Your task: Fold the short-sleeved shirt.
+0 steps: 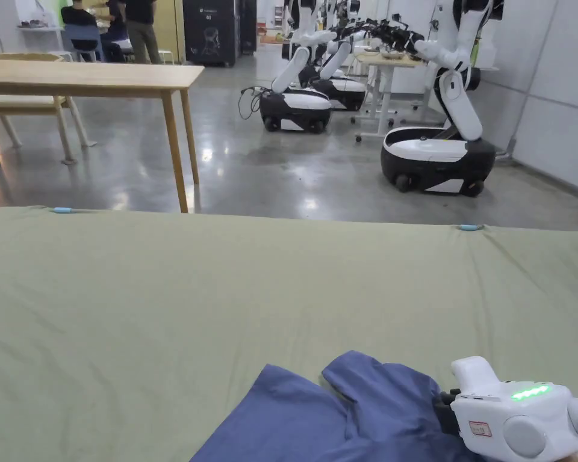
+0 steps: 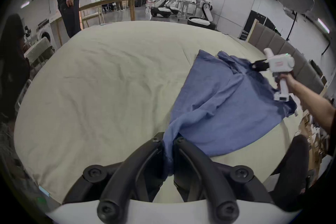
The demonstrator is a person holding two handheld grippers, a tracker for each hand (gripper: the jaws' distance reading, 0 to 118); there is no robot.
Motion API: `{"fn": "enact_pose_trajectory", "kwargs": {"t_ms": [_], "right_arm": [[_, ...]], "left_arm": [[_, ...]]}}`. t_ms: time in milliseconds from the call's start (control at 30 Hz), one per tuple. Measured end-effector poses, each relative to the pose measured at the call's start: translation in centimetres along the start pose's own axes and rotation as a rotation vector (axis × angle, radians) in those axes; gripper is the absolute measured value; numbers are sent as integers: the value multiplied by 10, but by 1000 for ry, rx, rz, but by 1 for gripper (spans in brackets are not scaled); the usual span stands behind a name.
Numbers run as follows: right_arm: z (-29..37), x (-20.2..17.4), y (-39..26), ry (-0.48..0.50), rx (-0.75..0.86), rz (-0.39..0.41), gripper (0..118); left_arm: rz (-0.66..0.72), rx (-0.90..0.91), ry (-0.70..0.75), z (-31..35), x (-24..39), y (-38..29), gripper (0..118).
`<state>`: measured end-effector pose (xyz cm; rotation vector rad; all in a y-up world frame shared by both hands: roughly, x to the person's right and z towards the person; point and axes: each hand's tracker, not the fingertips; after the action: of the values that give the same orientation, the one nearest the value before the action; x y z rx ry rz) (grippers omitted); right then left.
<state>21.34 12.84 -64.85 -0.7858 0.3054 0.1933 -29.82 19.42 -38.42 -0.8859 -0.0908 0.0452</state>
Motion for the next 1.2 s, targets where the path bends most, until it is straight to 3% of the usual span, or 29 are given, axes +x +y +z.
{"fn": "enact_pose_trajectory", "kwargs": {"t_ms": [33, 300, 467, 533, 1000, 1200], "right_arm": [[31, -25, 1, -26, 53, 7, 8], [186, -63, 2, -21, 226, -84, 8], [252, -79, 7, -96, 295, 31, 8], [278, -79, 17, -136, 359, 54, 8], [444, -19, 186, -256, 777, -39, 8], [479, -7, 251, -241, 916, -127, 8]], "left_arm": [[0, -13, 34, -3, 1, -1, 7], [118, 103, -10, 19, 5, -4, 6], [107, 184, -2, 21, 12, 22, 6], [118, 197, 15, 26, 6, 41, 6], [49, 586, 181, 190, 44, 279, 6], [44, 691, 274, 233, 49, 354, 6]]}}
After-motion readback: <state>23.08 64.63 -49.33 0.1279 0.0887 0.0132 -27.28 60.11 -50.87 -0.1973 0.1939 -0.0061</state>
